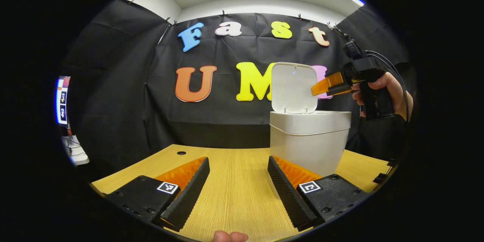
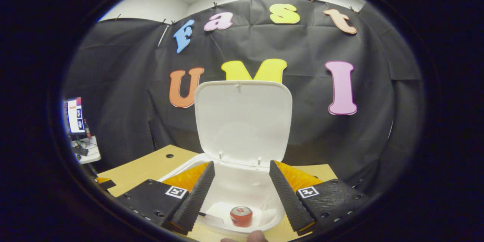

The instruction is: Press the lid of the desktop garbage bin to open it, pick up the crumpled paper on the desktop and throw it into the bin, then pick up the pop can on the desktop and drop it into the bin, and finally close the garbage bin lid.

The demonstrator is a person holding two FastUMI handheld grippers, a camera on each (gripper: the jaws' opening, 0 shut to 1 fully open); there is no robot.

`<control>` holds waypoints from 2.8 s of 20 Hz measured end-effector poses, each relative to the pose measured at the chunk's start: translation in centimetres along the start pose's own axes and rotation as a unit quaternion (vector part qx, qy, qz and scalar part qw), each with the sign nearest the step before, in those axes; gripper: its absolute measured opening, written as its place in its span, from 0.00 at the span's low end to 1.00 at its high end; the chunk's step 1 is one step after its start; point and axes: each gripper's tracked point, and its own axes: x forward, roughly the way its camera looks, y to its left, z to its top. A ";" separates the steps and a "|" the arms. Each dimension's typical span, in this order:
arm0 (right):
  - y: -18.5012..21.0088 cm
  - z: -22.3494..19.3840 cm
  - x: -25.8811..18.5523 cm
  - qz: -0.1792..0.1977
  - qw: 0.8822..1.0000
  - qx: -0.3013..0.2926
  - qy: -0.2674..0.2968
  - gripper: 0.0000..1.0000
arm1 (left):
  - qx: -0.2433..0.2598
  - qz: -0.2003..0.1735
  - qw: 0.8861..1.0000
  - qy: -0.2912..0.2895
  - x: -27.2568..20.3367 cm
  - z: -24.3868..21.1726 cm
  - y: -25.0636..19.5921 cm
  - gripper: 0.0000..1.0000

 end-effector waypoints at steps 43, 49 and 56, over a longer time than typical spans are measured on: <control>1.3 12.3 4.9 -0.019 0.996 0.024 -0.084 0.95 | -0.001 0.014 1.000 0.000 0.1 -0.2 0.7 1.00; 3.1 6.4 0.1 0.005 0.999 0.020 -0.032 0.94 | -0.019 0.008 1.000 -0.005 0.2 -0.1 0.1 0.99; 4.4 0.4 -2.0 0.016 1.000 0.019 0.004 0.92 | -0.025 0.004 1.000 -0.010 0.0 0.3 -0.2 0.99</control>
